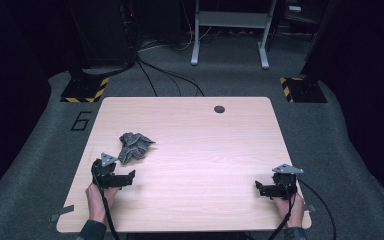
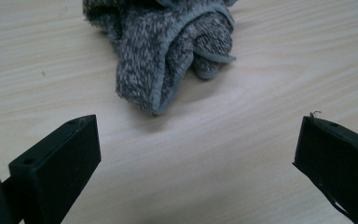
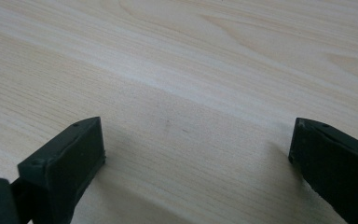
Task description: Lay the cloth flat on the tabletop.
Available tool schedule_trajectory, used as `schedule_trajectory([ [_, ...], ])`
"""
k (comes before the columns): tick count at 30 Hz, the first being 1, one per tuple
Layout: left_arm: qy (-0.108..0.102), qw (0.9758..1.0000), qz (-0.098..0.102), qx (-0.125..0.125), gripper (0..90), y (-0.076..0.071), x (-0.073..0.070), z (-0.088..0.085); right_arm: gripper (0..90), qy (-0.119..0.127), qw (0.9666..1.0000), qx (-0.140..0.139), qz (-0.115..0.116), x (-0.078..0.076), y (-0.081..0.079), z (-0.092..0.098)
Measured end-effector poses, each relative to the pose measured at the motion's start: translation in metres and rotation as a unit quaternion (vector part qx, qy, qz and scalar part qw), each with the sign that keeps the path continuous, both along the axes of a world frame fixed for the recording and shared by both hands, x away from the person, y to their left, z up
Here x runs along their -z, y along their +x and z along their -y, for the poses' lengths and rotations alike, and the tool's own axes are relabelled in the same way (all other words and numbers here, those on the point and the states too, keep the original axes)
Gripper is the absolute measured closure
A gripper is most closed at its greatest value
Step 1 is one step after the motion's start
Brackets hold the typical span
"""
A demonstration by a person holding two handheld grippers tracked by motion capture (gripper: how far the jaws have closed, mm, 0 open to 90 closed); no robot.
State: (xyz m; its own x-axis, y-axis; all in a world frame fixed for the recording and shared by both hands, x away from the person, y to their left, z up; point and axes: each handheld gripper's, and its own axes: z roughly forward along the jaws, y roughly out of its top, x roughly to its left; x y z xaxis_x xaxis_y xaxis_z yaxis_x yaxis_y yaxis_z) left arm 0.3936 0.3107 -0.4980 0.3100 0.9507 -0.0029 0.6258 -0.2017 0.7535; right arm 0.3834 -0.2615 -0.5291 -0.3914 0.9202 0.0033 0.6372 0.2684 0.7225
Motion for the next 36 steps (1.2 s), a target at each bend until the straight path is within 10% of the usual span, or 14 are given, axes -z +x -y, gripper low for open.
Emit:
schedule_trajectory([
  [20, -0.023, 0.9997, 0.005, -0.009, 0.0, 0.056, -0.017, 0.01, 2.8, 0.001, 1.0, -0.002, -0.002, 0.0, 0.0, 0.0],
  [36, -0.012, 0.9995, -0.025, -0.018, 2.1, 0.092, -0.004, 0.02, 2.8, 0.001, 1.0, -0.002, -0.002, 0.0, 0.0, -0.001],
])
